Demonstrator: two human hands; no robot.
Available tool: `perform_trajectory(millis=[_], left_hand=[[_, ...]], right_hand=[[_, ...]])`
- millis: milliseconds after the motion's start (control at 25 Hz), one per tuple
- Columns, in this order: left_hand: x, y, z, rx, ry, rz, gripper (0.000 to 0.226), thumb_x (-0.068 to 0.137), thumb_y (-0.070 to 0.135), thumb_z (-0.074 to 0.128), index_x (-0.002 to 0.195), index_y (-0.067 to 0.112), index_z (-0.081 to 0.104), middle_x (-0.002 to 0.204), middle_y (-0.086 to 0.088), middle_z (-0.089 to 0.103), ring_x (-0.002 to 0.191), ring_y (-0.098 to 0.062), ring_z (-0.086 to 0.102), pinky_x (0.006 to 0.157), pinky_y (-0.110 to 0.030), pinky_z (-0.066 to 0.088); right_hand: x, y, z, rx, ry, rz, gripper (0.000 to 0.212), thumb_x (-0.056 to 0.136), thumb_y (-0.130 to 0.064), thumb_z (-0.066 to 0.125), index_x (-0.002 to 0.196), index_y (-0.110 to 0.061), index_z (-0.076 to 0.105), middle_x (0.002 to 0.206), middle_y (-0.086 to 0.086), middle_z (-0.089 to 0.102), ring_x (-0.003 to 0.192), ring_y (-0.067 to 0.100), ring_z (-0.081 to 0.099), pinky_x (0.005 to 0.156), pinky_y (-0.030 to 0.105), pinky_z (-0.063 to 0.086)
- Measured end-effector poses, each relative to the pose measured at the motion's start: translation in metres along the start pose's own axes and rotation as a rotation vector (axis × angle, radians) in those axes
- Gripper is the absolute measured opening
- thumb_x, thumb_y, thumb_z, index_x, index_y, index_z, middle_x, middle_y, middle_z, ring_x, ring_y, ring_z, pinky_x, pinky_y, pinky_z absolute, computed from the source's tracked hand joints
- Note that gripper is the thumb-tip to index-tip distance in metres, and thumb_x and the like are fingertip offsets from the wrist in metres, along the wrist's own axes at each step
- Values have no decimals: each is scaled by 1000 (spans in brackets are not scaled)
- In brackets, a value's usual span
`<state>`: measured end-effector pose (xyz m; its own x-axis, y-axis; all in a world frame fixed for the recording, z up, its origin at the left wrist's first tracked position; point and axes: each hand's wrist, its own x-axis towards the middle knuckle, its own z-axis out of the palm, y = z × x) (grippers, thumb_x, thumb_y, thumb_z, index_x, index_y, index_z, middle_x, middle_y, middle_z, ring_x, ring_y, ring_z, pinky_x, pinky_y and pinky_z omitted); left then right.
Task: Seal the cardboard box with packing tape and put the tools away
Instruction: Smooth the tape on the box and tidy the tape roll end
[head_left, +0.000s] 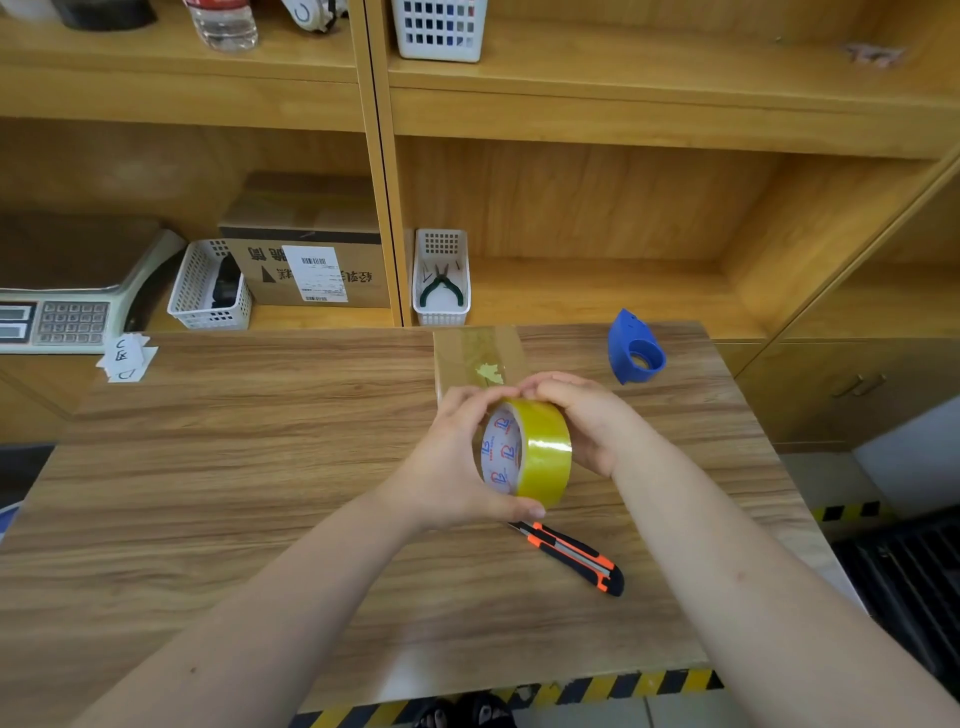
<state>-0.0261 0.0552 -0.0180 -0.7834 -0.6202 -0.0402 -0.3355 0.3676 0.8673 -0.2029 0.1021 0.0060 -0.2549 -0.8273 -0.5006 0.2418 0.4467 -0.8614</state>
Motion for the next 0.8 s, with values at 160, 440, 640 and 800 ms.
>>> perform_trajectory(millis=[160,440,640,800], left_hand=[[3,-2,-4,82,-47,13,110,44,44,94,138,35,37,130,11,29,119,-1,40,97,-7,39],[12,-7,-25,59,46,-7,123,41,43,91,136,57,15,131,11,30,131,-13,31,106,-43,42],[17,-9,-43,113,32,0,142,45,37,89,135,68,-17,134,8,36,131,-17,38,105,-50,41],[23,0,-49,342,-31,83,142,53,50,84,130,62,-34,149,5,34,137,-20,34,113,-49,28]], right_hand=[[5,7,6,56,3,-38,26,87,-5,55,102,-18,73,92,9,71,88,24,65,87,43,53],[2,15,-6,-261,-186,-270,51,79,-25,71,129,-28,60,135,-3,61,126,13,55,106,36,44],[4,21,-6,-511,-288,-223,115,50,-29,93,144,-45,29,154,-15,32,143,2,28,119,37,26],[8,16,3,-709,-102,-243,122,49,-28,94,148,-43,24,150,-16,35,139,4,30,118,35,26]])
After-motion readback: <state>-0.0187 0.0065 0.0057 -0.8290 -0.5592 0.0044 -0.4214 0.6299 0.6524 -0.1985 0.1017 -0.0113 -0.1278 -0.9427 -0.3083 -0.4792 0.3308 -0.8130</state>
